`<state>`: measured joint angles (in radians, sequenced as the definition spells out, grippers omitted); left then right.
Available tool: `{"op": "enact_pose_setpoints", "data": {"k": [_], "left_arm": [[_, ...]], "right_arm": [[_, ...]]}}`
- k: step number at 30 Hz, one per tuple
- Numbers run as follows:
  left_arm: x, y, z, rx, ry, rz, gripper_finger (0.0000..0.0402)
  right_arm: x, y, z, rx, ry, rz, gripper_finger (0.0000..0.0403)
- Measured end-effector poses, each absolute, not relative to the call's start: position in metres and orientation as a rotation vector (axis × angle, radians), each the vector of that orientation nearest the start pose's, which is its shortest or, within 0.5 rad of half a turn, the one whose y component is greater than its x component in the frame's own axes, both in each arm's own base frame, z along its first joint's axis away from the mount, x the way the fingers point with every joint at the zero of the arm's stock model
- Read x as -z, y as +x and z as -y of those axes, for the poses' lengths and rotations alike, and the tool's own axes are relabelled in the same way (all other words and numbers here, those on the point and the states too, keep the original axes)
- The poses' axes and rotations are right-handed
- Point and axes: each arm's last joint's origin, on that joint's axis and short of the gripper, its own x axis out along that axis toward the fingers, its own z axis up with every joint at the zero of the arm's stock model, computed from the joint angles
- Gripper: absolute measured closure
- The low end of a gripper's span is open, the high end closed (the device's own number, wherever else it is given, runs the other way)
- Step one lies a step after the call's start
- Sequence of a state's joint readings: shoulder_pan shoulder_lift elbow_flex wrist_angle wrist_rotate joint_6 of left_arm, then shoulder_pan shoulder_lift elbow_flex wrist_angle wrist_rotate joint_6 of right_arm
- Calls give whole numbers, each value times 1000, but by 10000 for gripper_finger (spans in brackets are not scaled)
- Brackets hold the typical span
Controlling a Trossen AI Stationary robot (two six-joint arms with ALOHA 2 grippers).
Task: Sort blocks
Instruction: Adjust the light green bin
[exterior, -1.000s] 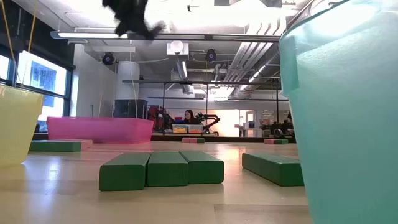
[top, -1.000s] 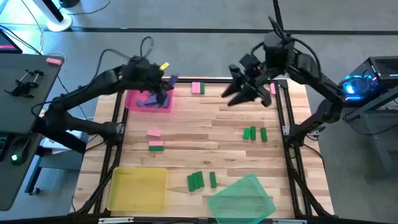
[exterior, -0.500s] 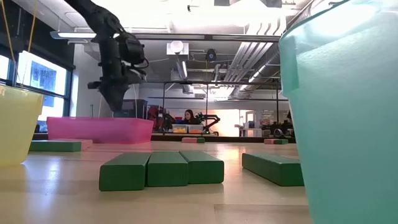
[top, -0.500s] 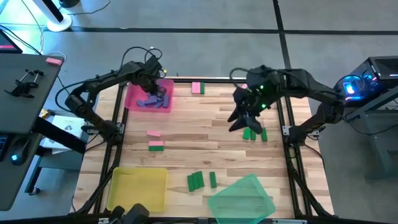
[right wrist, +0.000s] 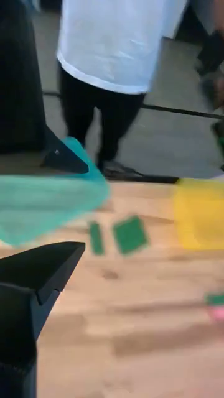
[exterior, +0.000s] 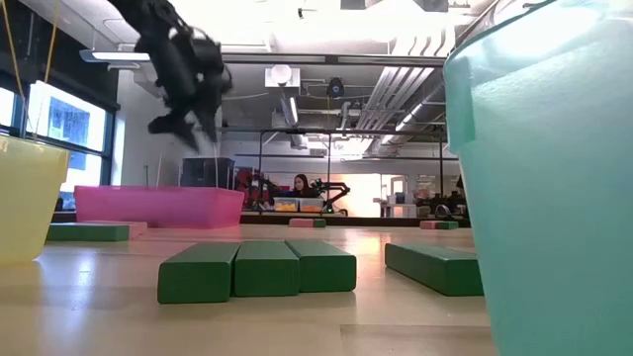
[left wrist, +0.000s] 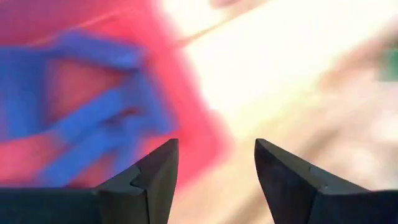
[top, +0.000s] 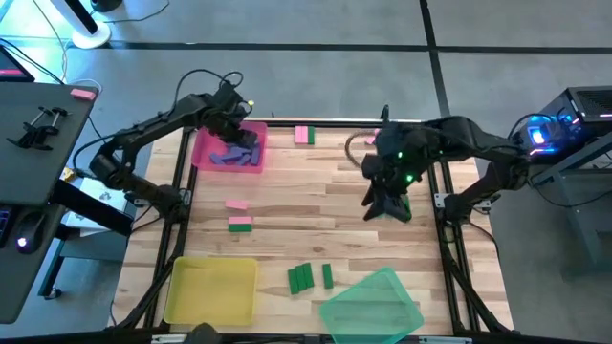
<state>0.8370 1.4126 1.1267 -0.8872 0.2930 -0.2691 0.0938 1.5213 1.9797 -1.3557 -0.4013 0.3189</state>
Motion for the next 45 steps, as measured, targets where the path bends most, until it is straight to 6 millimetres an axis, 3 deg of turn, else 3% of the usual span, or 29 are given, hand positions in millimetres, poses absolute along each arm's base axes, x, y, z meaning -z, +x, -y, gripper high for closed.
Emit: {"op": "enact_pose_setpoints", "data": {"k": [3, 6, 8, 13, 16, 20, 29, 36, 45], "left_arm": [[-288, 195, -173, -500, -828, -806, 206], [-312, 205, -149, -406, -737, -675, 207], [-328, 211, -133, -340, -675, -586, 207], [-354, 220, -106, -257, -581, -407, 207], [-362, 220, -97, -220, -574, -355, 207], [-363, 221, -92, -202, -579, -359, 207], [-359, 224, -93, -198, -549, -381, 207], [-358, 226, -94, -201, -540, -386, 207], [-358, 226, -94, -196, -499, -389, 207]], "right_arm": [[-445, 254, -59, -355, 444, -1098, 315], [-419, 248, -87, -339, 428, -1258, 367], [-390, 247, -107, -310, 420, -1374, 393], [-299, 246, -151, -362, 518, -1546, 398], [-255, 246, -161, -339, 649, -1555, 400], [-226, 240, -158, -189, 718, -1587, 402], [-192, 230, -139, 179, 770, -1583, 402], [-188, 224, -130, 343, 788, -1619, 403], [-188, 206, -119, 714, 806, -1700, 403]]}}
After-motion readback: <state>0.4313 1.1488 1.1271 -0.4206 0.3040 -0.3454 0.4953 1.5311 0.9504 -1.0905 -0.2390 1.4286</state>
